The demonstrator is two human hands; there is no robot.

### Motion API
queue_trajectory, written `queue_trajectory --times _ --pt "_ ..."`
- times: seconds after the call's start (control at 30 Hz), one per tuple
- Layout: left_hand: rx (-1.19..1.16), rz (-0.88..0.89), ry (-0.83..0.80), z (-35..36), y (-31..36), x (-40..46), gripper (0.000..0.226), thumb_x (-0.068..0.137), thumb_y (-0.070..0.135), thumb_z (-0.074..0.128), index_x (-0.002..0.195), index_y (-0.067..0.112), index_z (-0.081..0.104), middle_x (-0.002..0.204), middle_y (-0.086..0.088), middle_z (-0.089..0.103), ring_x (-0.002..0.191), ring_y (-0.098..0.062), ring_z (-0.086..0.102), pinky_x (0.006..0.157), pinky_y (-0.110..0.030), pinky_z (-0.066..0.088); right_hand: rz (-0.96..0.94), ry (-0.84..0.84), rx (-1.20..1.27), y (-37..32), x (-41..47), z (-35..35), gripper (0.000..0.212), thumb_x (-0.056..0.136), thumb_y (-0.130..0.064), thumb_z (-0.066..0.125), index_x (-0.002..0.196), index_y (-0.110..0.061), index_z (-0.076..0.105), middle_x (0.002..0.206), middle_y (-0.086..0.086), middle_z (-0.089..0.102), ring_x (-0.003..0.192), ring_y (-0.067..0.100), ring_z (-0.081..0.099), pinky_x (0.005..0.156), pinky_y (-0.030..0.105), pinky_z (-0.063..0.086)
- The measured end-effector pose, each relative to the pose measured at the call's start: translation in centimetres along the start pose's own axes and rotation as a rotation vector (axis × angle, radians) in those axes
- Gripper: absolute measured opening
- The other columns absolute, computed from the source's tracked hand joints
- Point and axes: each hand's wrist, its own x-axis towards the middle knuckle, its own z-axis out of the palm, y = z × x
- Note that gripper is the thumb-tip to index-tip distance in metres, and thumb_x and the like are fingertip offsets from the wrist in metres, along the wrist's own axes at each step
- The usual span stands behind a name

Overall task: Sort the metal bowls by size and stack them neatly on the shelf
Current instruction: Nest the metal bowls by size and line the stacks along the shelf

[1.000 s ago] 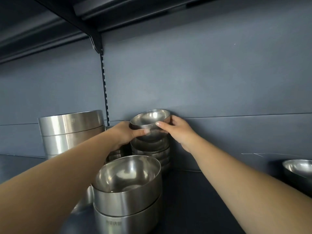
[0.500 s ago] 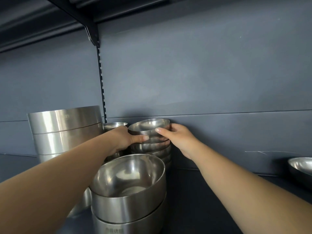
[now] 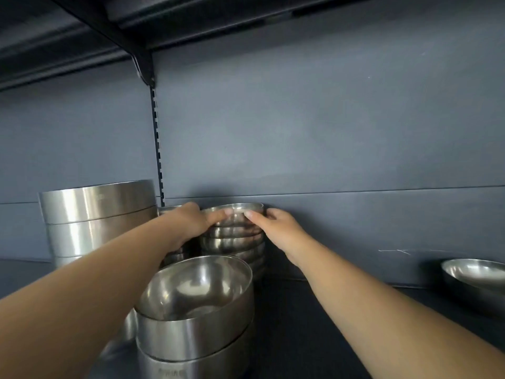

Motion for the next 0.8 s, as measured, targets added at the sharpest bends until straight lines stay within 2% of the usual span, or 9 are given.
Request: queue_trajectory --times 0.07,0.13,0.2,0.27,0.3,0.37,0.5,0.63,0.8 --pt "0.067 0.069 0.089 -0.4 1.4 -1.3 0.083 0.078 0.061 0.054 0.132 -0.001 0.044 0.138 -0.018 0.047 0.126 -0.035 0.044 0.100 -0.036 0.035 -0.038 0.086 -0.100 -0.6 -0.6 -1.4 0.051 0.087 -0.035 0.058 0.129 -0.006 0.051 0.129 0.002 0.056 0.117 0.016 0.052 0.096 0.026 0.037" --pt "0.110 0.190 0.151 -1.0 2.9 -3.3 0.075 0.083 0.046 0.059 0.141 0.004 0.034 0.147 -0.012 0.039 0.134 -0.029 0.038 0.105 -0.032 0.030 -0.080 0.142 -0.238 -1.1 -1.3 -3.6 0.053 0.086 -0.036 0.059 0.129 -0.006 0.052 0.133 0.008 0.055 0.124 0.022 0.050 0.102 0.030 0.036" --pt "0.117 0.333 0.196 -0.8 4.5 -6.2 0.070 0.083 0.035 0.063 0.142 0.012 0.035 0.149 -0.006 0.038 0.136 -0.023 0.037 0.104 -0.023 0.028 -0.133 0.159 -0.366 -1.5 -2.6 -6.6 0.042 0.085 -0.032 0.061 0.116 -0.004 0.062 0.122 0.012 0.064 0.117 0.025 0.057 0.096 0.028 0.040" --pt "0.108 0.471 0.212 0.4 6.0 -9.3 0.058 0.084 0.032 0.063 0.136 0.018 0.045 0.143 -0.001 0.046 0.131 -0.018 0.042 0.088 -0.009 0.027 -0.150 0.174 -0.464 -1.7 -4.9 -10.1 0.032 0.085 -0.028 0.062 0.104 -0.002 0.067 0.113 0.012 0.068 0.109 0.023 0.061 0.086 0.024 0.042" --pt "0.115 0.529 0.204 1.4 6.8 -10.6 0.053 0.084 0.032 0.063 0.133 0.019 0.049 0.139 0.001 0.051 0.128 -0.016 0.044 0.083 -0.008 0.027 -0.158 0.189 -0.508 -1.8 -6.2 -11.7 0.029 0.085 -0.027 0.063 0.101 -0.003 0.068 0.112 0.010 0.068 0.108 0.021 0.061 0.082 0.021 0.040" --pt "0.162 0.643 0.118 4.3 8.4 -13.2 0.051 0.084 0.036 0.060 0.132 0.020 0.050 0.130 -0.004 0.058 0.125 -0.016 0.048 0.088 -0.012 0.030 -0.144 0.224 -0.607 -1.3 -9.2 -15.3 0.027 0.085 -0.028 0.062 0.102 -0.007 0.068 0.112 0.006 0.068 0.107 0.017 0.060 0.080 0.016 0.036" --pt "0.377 0.805 -0.129 11.4 10.9 -15.9 0.060 0.088 0.045 0.051 0.140 0.017 0.039 0.148 0.000 0.040 0.137 -0.012 0.033 0.105 -0.014 0.018 -0.051 0.251 -0.794 0.1 -14.7 -21.7 0.029 0.087 -0.030 0.060 0.098 -0.005 0.069 0.109 0.010 0.068 0.104 0.024 0.059 0.086 0.027 0.039" --pt "0.359 0.772 -0.284 17.3 13.2 -16.8 0.061 0.089 0.046 0.049 0.142 0.020 0.035 0.150 0.002 0.035 0.137 -0.013 0.033 0.106 -0.017 0.023 0.019 0.321 -0.909 1.3 -19.4 -27.5 0.033 0.087 -0.034 0.058 0.110 -0.012 0.066 0.120 0.004 0.065 0.113 0.020 0.056 0.085 0.023 0.037" --pt "0.128 0.596 -0.358 23.9 16.4 -16.1 0.065 0.087 0.044 0.054 0.144 0.030 0.025 0.148 -0.005 0.033 0.135 -0.021 0.035 0.105 -0.023 0.028 0.078 0.432 -0.910 2.6 -23.7 -32.7 0.039 0.086 -0.037 0.059 0.117 -0.014 0.061 0.124 0.002 0.062 0.116 0.018 0.054 0.088 0.022 0.036"
